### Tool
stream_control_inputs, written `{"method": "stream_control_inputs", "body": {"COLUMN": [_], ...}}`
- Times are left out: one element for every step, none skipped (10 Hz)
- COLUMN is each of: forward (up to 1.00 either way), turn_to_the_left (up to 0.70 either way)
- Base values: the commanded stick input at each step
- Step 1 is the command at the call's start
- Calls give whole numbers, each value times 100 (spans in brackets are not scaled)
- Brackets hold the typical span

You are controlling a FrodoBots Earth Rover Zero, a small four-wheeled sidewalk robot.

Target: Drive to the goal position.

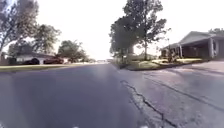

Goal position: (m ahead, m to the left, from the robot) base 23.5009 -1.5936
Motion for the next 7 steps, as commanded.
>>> {"method": "stream_control_inputs", "body": {"forward": [100, 100, 100, 100, 100, 100, 100], "turn_to_the_left": [2, 10, 40, 39, 3, 2, 0]}}
